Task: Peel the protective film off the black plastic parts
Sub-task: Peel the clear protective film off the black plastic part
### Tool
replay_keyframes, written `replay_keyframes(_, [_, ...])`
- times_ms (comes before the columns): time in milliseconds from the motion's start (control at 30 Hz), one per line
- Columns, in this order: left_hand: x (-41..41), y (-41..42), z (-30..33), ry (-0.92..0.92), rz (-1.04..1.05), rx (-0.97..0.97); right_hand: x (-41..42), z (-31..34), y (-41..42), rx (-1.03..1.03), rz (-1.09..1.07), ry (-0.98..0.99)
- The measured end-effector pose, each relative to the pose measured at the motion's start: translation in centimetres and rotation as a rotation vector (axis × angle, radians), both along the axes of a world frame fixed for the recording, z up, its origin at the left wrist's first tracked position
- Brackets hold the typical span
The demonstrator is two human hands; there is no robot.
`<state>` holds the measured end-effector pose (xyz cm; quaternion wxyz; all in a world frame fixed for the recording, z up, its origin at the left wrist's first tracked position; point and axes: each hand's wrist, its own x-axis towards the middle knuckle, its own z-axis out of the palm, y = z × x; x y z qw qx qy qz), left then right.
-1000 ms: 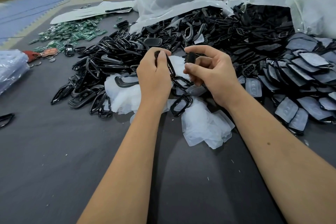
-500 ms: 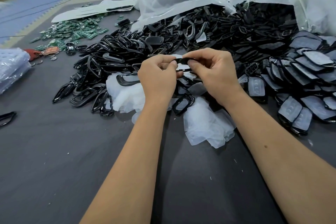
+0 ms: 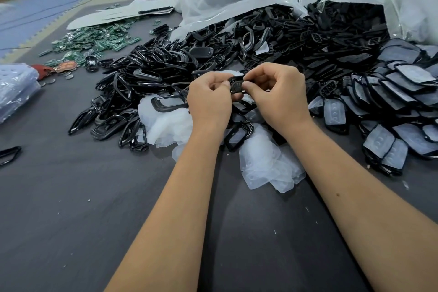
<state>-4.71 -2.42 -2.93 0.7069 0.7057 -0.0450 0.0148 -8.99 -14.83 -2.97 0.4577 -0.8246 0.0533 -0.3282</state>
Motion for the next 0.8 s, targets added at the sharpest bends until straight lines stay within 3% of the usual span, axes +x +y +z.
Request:
replay_keyframes(400, [-0.4,-0.1,0.2,-0.027,0.046,0.027,-0.2,0.2,1.1,-0.114,-0.061,-0.025])
replay_keyframes(633, [-0.4,0.3,-0.1,-0.066,-0.018,0.069,-0.1,0.2,0.6,-0.018,-0.155,0.015])
replay_keyframes(800, [-0.2,0.8,0.3,-0.017,-0.123,-0.057,0.0,0.3,-0.3,0.074,-0.157,0.06])
